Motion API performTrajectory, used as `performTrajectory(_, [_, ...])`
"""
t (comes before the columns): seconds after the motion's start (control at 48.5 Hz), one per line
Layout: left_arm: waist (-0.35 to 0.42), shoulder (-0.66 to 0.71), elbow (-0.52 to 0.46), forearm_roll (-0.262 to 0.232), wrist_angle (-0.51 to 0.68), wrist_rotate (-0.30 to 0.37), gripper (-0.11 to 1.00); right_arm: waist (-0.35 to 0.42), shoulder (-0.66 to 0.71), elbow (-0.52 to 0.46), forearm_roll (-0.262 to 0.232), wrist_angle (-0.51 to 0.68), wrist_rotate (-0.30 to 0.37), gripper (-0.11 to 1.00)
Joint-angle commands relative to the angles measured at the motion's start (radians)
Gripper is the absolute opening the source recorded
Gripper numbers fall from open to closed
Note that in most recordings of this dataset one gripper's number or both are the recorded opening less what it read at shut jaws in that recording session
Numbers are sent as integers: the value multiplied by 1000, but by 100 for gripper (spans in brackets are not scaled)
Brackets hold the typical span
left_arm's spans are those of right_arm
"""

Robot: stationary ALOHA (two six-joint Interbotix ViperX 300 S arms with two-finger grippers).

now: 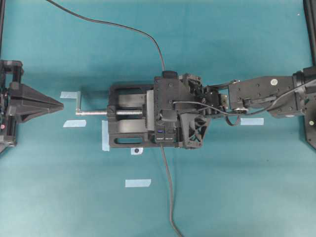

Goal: Insert the USB into the second port from the front of the fixed hub.
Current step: 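Push the USB plug into the second port with the right gripper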

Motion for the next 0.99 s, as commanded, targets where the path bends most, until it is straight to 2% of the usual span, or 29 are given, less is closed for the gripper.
performTrajectory(0.0, [2,5,-23,3,-8,-2,0,-2,-8,-9,-2,-3,-2,9])
performTrajectory(0.97, [2,5,-20,3,-5,-2,0,-6,5,-18,-31,40,-12,9])
